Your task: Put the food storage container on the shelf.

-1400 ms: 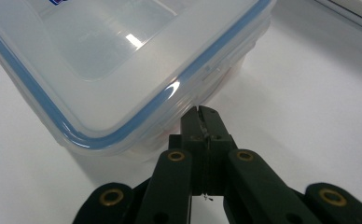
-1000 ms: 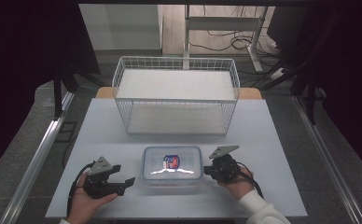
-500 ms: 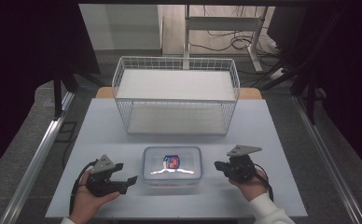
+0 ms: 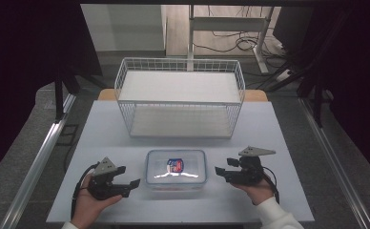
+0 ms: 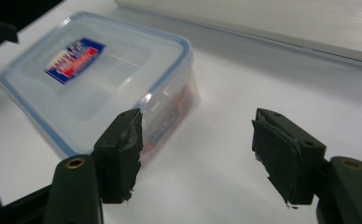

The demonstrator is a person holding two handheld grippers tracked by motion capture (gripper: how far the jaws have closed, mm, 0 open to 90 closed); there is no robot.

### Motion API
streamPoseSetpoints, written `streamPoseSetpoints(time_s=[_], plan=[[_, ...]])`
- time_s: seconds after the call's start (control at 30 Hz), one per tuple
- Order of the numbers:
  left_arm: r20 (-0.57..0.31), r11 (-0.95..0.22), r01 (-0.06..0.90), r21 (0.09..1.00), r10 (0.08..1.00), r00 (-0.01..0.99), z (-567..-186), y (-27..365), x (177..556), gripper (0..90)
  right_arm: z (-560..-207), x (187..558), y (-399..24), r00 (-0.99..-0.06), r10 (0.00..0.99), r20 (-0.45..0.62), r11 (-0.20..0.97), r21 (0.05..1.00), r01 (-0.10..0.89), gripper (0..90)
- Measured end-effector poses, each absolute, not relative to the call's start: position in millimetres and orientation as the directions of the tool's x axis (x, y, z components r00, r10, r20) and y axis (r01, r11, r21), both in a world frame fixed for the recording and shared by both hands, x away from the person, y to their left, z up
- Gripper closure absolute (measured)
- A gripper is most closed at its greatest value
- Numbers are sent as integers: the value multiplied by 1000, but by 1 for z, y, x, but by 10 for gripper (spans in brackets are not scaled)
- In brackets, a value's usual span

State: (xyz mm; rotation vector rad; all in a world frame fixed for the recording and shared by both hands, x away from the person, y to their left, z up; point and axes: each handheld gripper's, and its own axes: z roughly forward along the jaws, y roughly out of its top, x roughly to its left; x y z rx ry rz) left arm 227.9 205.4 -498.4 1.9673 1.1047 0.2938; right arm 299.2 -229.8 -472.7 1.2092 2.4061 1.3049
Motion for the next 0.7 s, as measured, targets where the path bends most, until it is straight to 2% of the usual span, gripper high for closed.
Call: streamPoseSetpoints(time_s=[0.3, 0.4, 0.7], plan=[[-255, -215, 622, 753, 776, 577, -492, 201, 238, 196, -470, 299, -227, -680, 676, 284, 277, 756, 592, 304], [-332, -152, 646, 748, 757, 563, -488, 203, 244, 200, -467, 297, -221, -696, 659, 285, 286, 761, 582, 281], [-473, -70, 710, 700, 699, 535, -481, 209, 268, 185, -466, 301, -213, -716, 629, 304, 279, 771, 573, 245]])
